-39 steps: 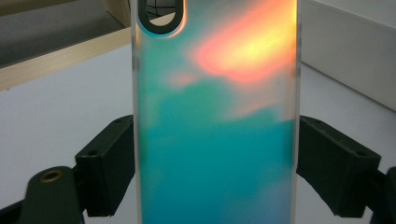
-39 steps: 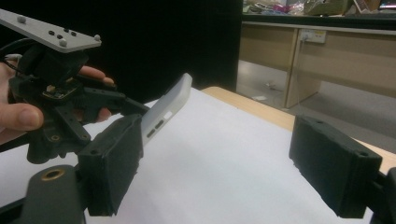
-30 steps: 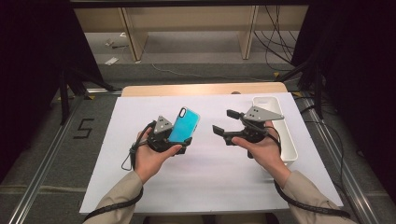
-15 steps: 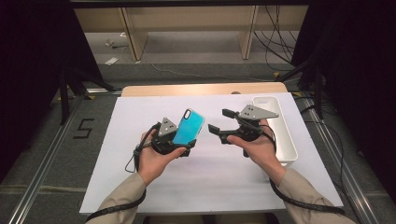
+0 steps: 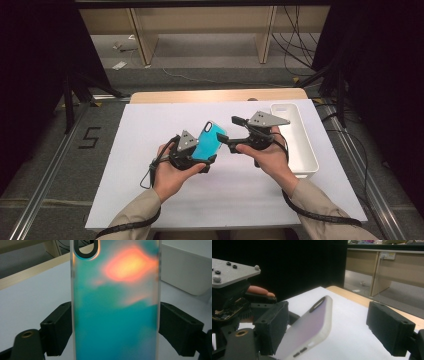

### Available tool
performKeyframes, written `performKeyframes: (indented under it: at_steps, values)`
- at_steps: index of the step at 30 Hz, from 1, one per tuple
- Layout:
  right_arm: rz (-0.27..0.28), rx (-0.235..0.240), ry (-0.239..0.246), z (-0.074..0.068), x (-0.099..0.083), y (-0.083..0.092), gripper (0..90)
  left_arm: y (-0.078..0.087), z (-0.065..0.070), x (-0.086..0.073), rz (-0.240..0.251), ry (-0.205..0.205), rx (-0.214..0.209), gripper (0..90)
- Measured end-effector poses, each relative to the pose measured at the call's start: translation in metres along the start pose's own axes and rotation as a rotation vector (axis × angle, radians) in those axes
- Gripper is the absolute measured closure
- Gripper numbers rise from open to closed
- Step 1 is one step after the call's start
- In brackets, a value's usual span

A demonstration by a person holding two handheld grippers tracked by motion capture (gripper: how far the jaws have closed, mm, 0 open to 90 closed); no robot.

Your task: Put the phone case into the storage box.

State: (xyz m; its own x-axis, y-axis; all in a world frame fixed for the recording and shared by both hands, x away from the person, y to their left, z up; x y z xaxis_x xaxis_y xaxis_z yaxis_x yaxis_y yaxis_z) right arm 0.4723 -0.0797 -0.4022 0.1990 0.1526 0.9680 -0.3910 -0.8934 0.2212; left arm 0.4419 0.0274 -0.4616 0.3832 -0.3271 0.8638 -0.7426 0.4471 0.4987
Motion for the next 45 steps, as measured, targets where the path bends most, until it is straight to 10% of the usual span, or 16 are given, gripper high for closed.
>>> performKeyframes:
  at_steps: [27, 45]
  values:
    - [-0.035, 0.0, -0.061, 0.004, -0.01, -0.022, 26.2, -0.003, 0.021, -0.002, 0.0, -0.026, -0.026, 17.1]
    - [-0.042, 0.008, -0.118, 0.006, -0.017, -0.026, 46.0, -0.004, 0.023, -0.003, -0.005, -0.034, -0.026, 17.1]
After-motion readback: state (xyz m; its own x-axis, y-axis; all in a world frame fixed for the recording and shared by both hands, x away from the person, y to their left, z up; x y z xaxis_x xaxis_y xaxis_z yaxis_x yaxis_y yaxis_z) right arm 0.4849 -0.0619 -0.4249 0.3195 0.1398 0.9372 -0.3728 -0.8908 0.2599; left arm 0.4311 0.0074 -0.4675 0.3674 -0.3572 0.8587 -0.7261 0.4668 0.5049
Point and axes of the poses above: each handheld gripper's, and its own axes: y roughly backward along the jaws, x roughly out of its top, z roughly to its right, the point moved 9 cm from there along -y, roughly forward along the jaws, and after that the axes turned 11 degrees about x, right-handed, at the moved point
